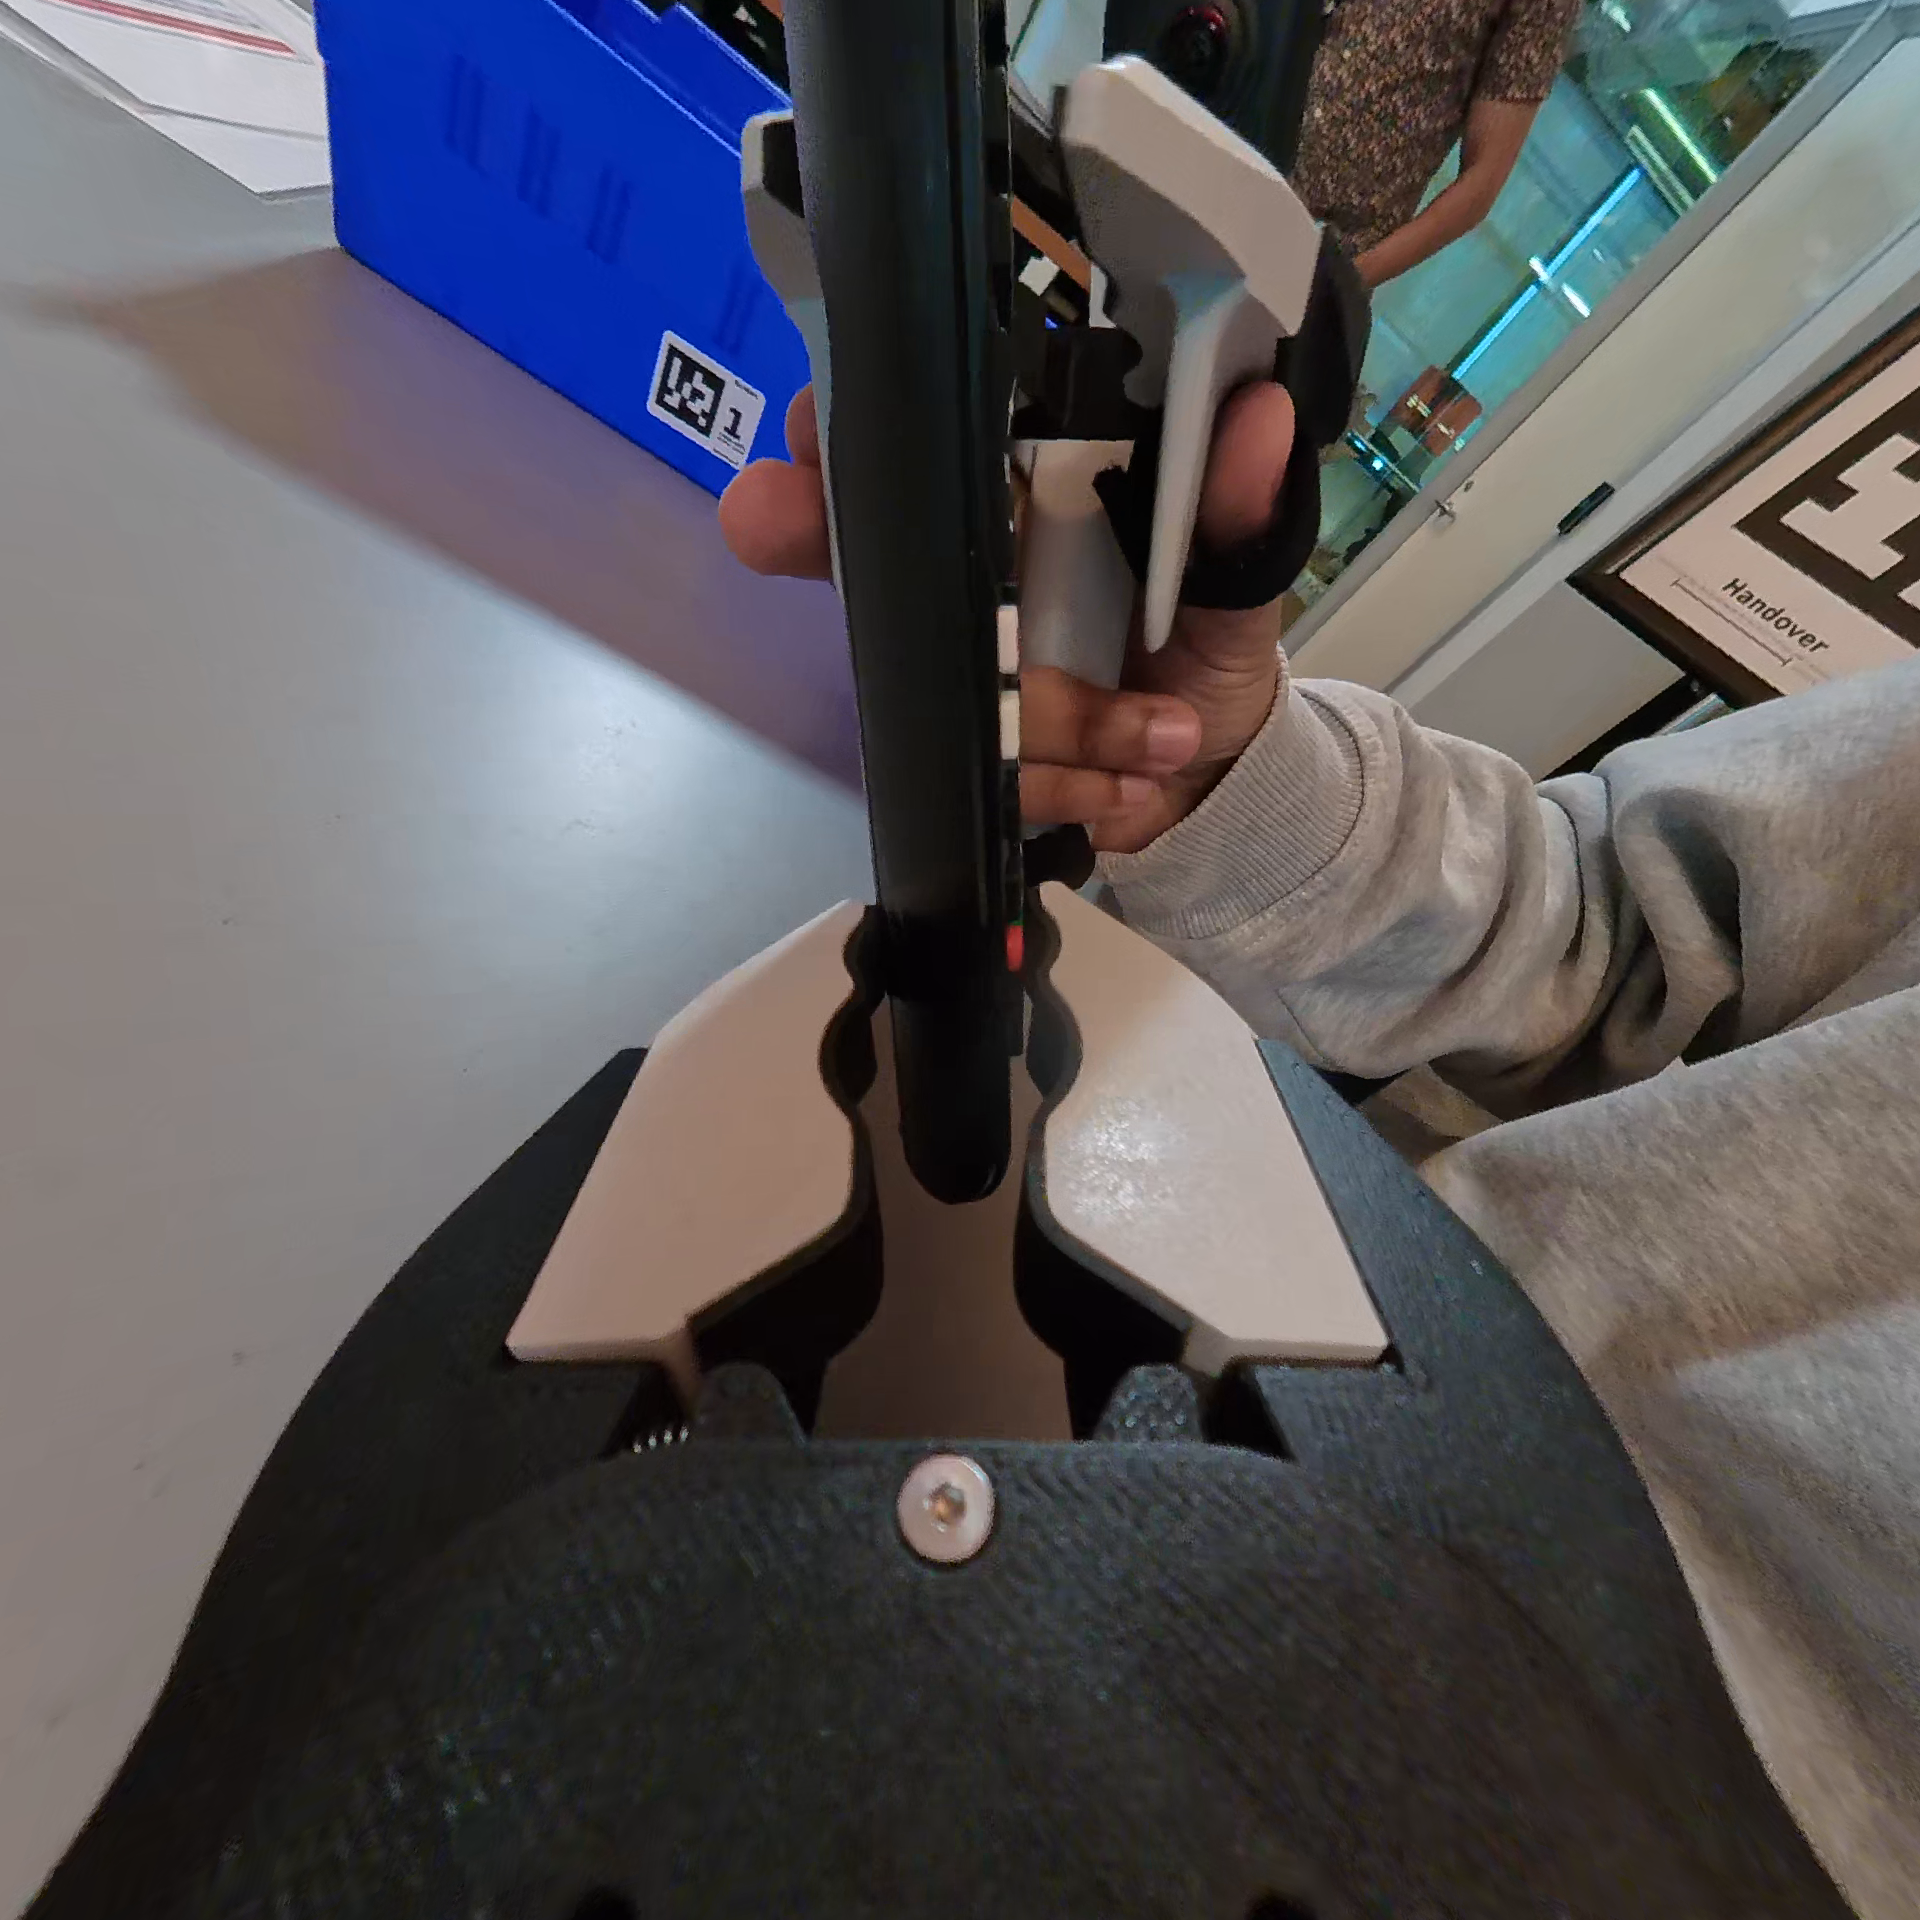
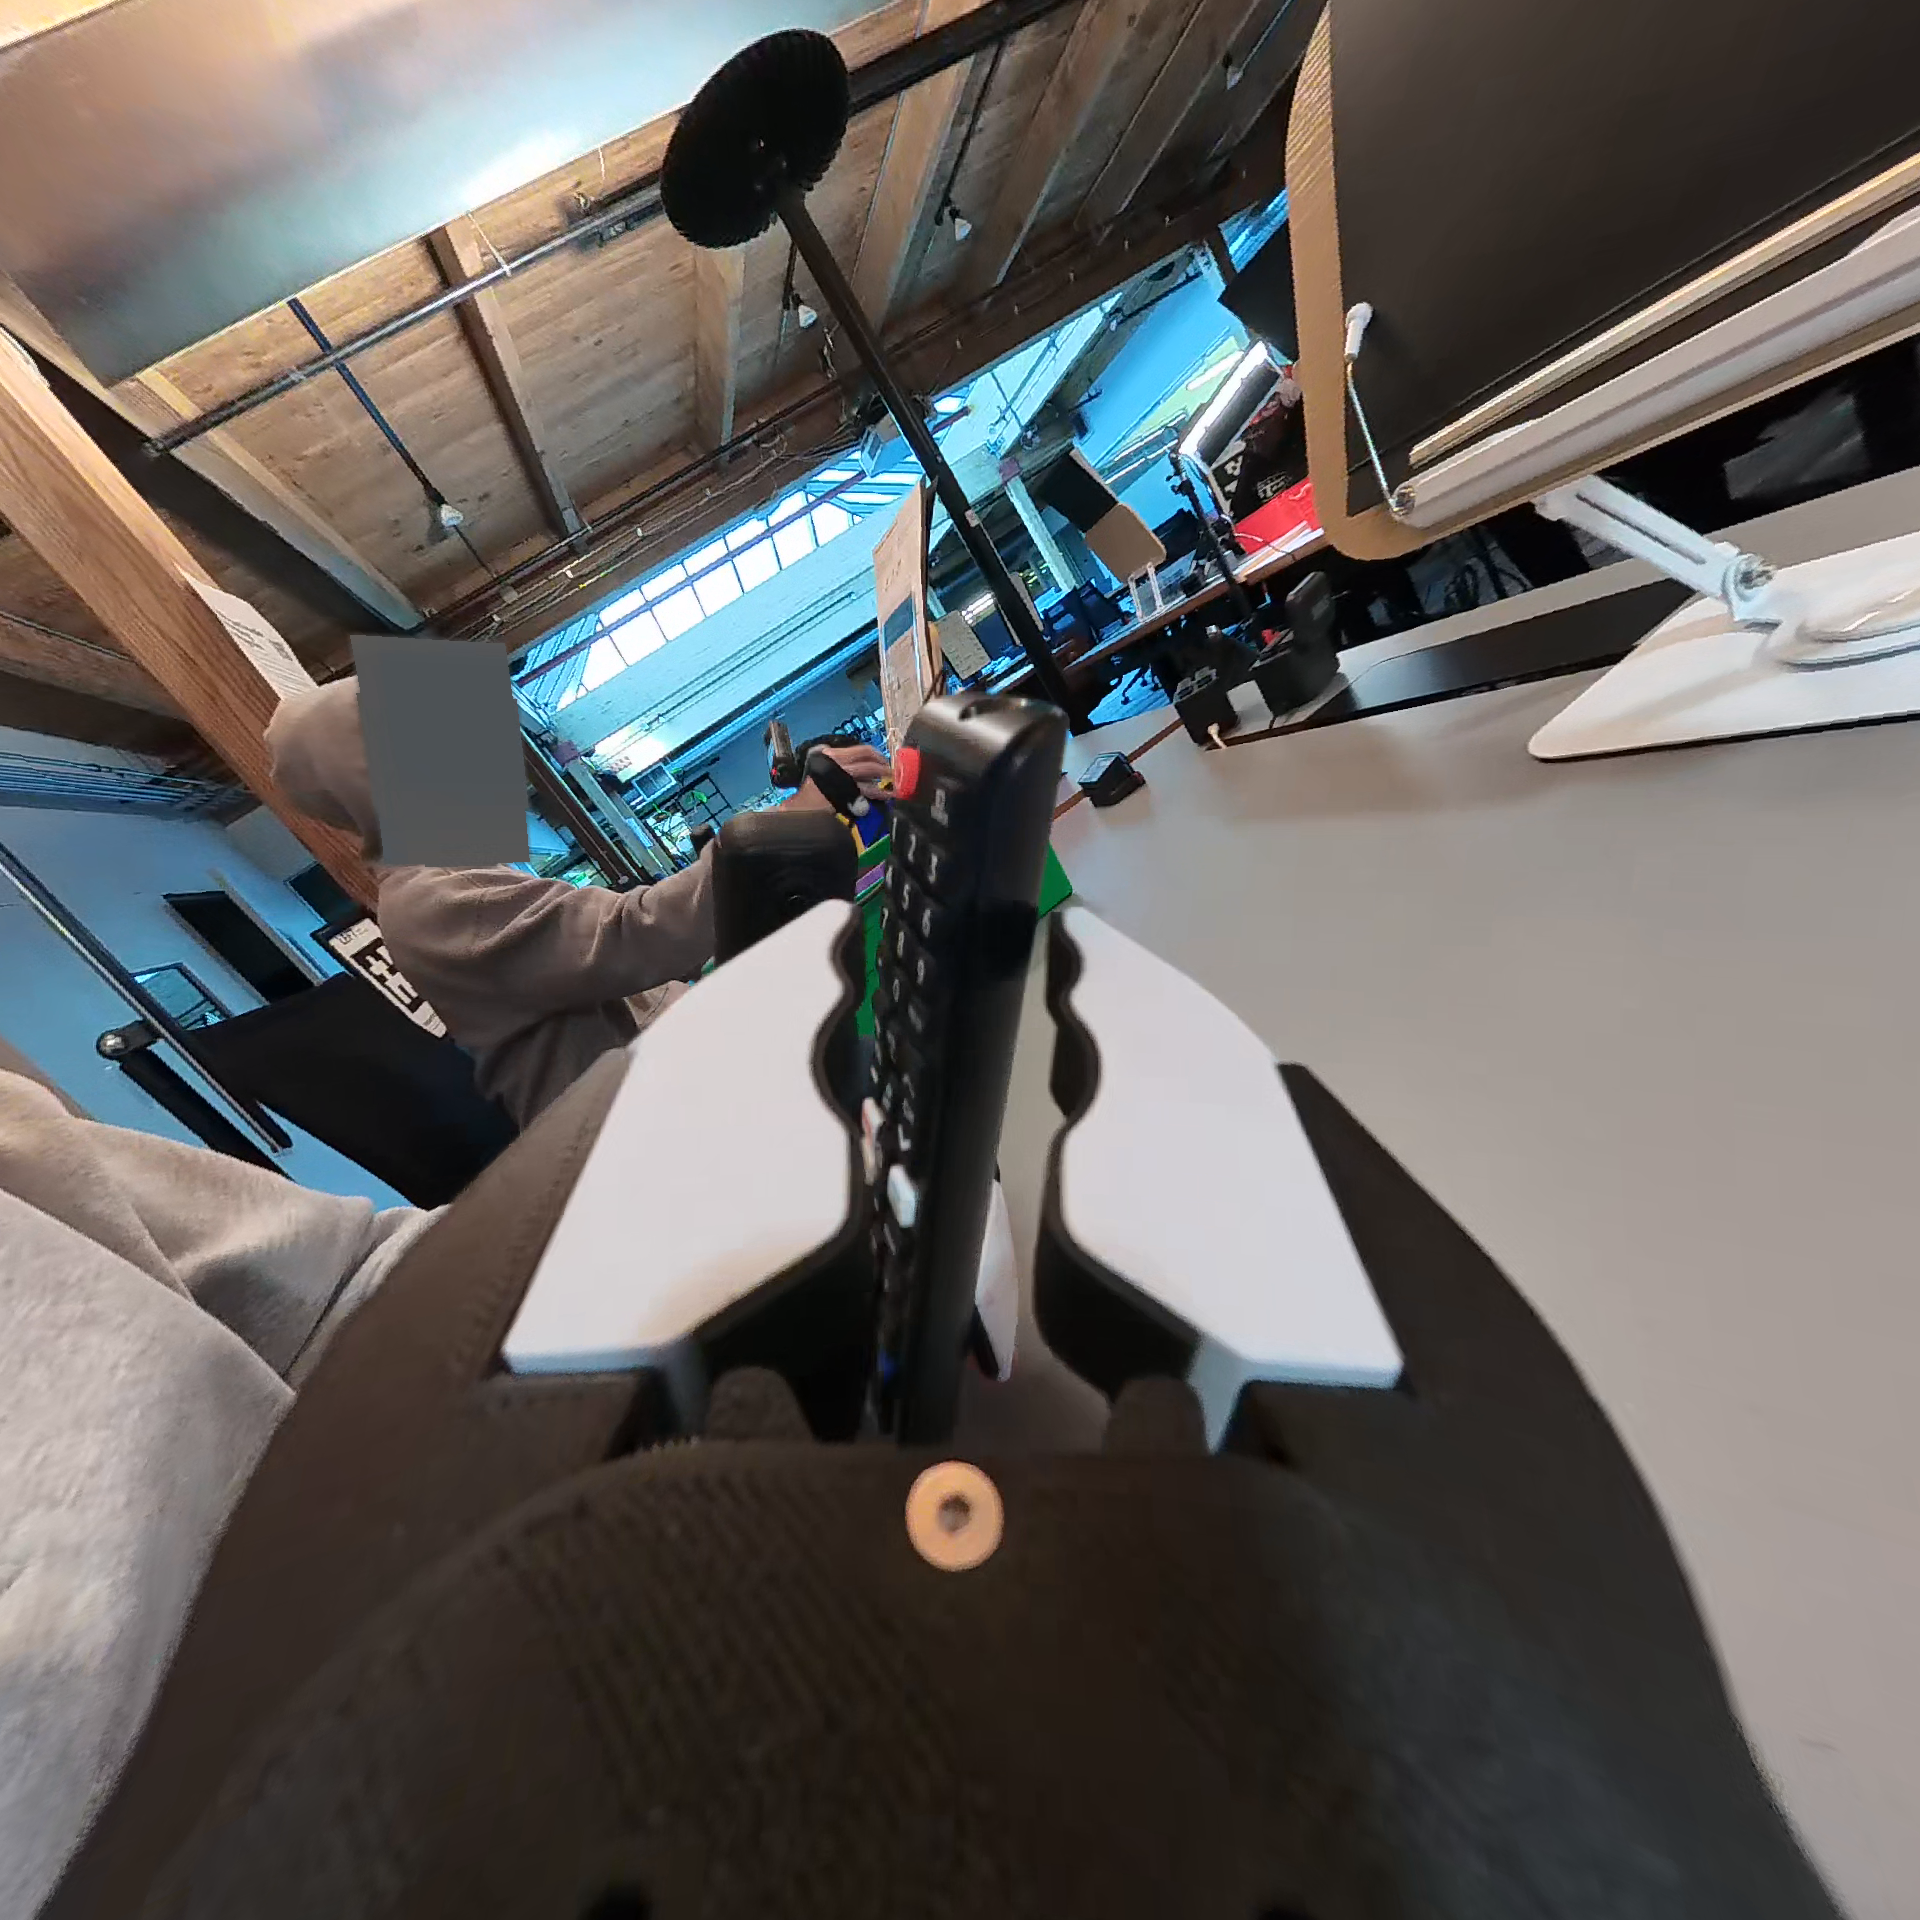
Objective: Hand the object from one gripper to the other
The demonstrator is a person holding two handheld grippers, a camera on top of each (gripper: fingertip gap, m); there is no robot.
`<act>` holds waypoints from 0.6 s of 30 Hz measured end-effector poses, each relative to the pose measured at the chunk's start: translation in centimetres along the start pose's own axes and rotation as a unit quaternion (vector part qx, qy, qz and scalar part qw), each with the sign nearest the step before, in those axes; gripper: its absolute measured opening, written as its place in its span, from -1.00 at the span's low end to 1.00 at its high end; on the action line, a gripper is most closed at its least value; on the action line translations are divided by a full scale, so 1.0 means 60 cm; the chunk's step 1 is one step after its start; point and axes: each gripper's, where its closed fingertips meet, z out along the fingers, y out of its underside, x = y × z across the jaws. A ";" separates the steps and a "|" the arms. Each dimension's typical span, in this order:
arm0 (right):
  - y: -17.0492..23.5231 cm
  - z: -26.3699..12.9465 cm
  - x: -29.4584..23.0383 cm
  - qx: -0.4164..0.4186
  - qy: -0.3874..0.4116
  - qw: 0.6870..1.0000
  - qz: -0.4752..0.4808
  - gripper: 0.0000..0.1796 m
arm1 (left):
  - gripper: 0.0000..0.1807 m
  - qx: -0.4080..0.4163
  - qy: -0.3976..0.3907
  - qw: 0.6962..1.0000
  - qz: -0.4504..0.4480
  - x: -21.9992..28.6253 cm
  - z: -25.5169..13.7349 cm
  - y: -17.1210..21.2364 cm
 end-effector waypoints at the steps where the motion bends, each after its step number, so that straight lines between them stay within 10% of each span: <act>1: 0.000 0.000 0.000 0.000 -0.001 1.000 0.001 -0.68 | -0.71 -0.003 0.000 1.000 0.003 0.001 0.001 0.001; 18: 0.000 -0.002 0.002 -0.005 0.001 1.000 0.005 -0.74 | -0.32 0.058 0.020 0.998 -0.026 -0.001 -0.011 -0.022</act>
